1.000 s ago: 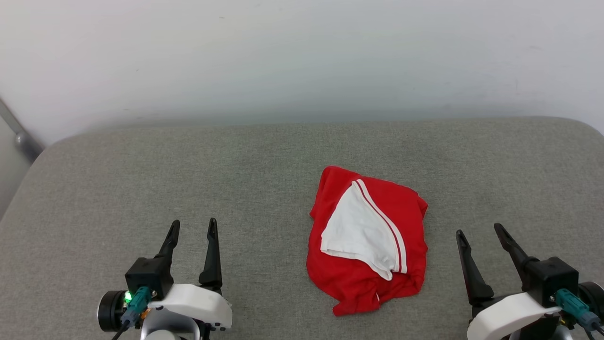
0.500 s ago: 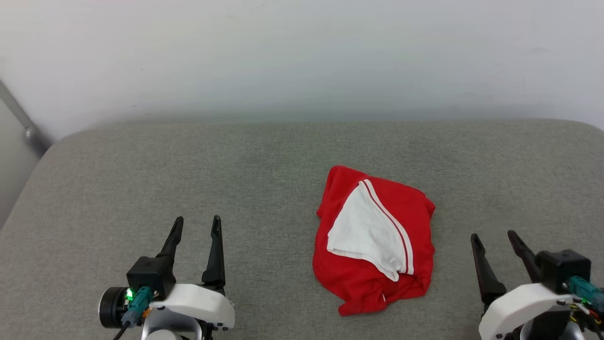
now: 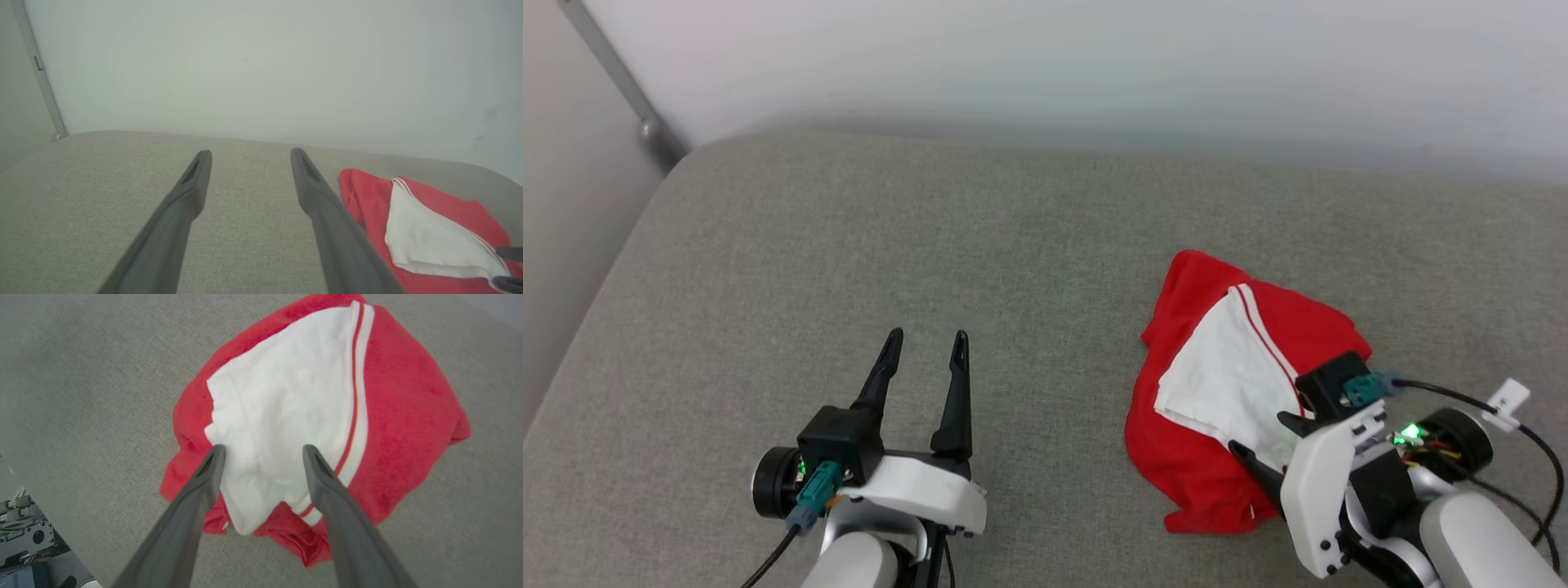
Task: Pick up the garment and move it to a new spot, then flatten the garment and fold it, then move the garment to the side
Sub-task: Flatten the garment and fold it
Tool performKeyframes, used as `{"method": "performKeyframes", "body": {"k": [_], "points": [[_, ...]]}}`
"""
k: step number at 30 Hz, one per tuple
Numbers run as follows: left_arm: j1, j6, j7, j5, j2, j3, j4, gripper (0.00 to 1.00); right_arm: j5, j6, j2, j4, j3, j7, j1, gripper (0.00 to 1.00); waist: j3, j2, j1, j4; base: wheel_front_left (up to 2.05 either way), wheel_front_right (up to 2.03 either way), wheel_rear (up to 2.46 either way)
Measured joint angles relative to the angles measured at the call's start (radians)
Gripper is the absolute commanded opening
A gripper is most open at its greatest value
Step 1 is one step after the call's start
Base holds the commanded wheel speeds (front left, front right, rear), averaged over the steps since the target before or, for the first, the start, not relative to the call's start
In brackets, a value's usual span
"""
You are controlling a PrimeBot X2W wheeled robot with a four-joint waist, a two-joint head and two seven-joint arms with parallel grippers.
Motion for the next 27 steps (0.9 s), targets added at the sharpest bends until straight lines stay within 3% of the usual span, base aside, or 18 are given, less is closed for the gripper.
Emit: {"method": "performKeyframes", "body": {"k": [6, 7, 8, 9, 17, 22, 27], "points": [[-0.033, -0.006, -0.002, 0.005, -0.026, 0.011, 0.013, 1.00, 0.034, 0.000, -0.062, 0.031, 0.121, 0.112, -0.102, 1.00, 0.050, 0.0000, 0.0001, 0.023, 0.00, 0.00, 0.00], [-0.036, -0.006, -0.002, 0.009, -0.029, 0.013, 0.015, 1.00, 0.040, 0.000, -0.067, 0.042, 0.133, 0.123, -0.113, 0.90, 0.054, 0.0000, 0.0001, 0.025, 0.00, 0.00, 0.00], [-0.037, -0.009, -0.002, 0.011, -0.033, 0.016, 0.016, 1.00, 0.040, 0.000, -0.072, 0.050, 0.144, 0.129, -0.123, 0.36, 0.057, 0.0000, 0.0001, 0.027, 0.00, 0.00, 0.00], [-0.038, -0.009, -0.002, 0.013, -0.035, 0.019, 0.016, 1.00, 0.041, 0.000, -0.076, 0.057, 0.149, 0.130, -0.131, 0.00, 0.058, 0.0000, 0.0000, 0.027, 0.00, 0.00, 0.00], [-0.020, -0.026, -0.003, 0.021, -0.046, 0.057, 0.021, 1.00, 0.046, 0.000, -0.078, 0.057, 0.075, 0.058, -0.187, 0.00, 0.040, 0.0000, 0.0001, -0.005, 0.00, 0.00, 0.00], [-0.008, -0.033, -0.004, 0.028, -0.048, 0.070, 0.023, 1.00, 0.047, 0.000, -0.051, 0.083, -0.145, 0.005, -0.178, 0.00, 0.028, 0.0000, 0.0000, -0.048, 0.00, 0.00, 0.00], [-0.005, -0.038, -0.004, 0.037, -0.047, 0.077, 0.031, 1.00, 0.046, 0.000, 0.022, 0.145, -0.402, -0.027, -0.066, 0.00, 0.021, 0.0000, 0.0000, -0.095, 0.00, 0.00, 0.00]]}}
